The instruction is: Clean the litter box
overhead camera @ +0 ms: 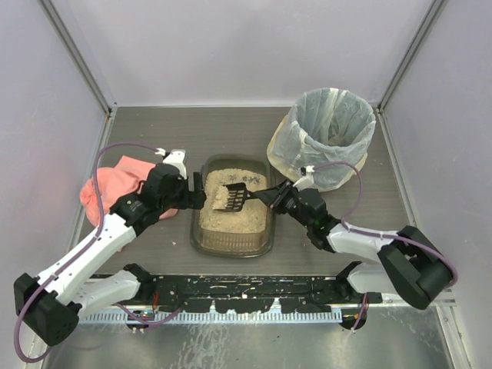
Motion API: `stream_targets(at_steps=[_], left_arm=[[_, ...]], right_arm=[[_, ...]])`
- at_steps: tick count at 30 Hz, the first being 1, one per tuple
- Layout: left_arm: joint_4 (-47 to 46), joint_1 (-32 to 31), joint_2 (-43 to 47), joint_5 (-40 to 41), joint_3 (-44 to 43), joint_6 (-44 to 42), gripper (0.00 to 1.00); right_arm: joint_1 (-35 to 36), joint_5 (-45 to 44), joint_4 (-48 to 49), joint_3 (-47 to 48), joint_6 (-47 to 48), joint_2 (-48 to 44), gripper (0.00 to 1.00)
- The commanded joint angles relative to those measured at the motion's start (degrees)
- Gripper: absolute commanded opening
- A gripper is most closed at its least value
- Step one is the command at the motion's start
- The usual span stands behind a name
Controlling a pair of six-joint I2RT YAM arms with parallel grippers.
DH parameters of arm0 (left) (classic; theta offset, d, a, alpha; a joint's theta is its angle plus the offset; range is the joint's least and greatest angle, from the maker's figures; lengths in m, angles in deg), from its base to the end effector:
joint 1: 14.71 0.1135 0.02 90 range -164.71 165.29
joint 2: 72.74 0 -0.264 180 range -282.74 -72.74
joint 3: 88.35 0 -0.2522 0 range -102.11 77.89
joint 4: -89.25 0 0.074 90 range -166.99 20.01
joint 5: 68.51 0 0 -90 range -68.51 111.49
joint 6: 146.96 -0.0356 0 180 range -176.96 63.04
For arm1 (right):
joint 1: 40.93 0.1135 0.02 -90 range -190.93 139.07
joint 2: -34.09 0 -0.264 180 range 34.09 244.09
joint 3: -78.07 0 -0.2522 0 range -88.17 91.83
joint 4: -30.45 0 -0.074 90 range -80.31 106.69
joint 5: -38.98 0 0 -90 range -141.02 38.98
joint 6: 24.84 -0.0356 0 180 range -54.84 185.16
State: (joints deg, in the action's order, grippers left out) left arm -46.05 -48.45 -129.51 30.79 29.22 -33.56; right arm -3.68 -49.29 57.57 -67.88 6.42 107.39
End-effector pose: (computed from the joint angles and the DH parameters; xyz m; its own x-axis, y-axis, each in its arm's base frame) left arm 0.1787 -0.1124 0.2905 -0.6569 -0.0325 -0.7533 0.1992 0.9561 -0.2151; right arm 0.1956 0.1501 0.1838 -0.6241 0.5989 -0.5019 -0.1832 0.5123 0.8390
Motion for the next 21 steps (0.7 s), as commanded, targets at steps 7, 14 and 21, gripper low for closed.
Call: stream_targets(at_steps=[7,14,21], left_arm=[[4.8,0.1,6.5,1.2,-3.5,0.1,0.86],[7.6,0.2,9.7,1.9,-3.6,-0.3,0.87],[8.3,0.1,10.5,2.6,-3.5,0.0,0.92]], right_arm=[[-0.6,-3.6,2.3,-7.3,-3.3,-15.6,0.01],[-1.4,-6.0,5.9,-13.6,-9.1,-23.2,0.01],[-2.3,-3.0,16.4,-15.7,-14.0,-18.9,0.01]])
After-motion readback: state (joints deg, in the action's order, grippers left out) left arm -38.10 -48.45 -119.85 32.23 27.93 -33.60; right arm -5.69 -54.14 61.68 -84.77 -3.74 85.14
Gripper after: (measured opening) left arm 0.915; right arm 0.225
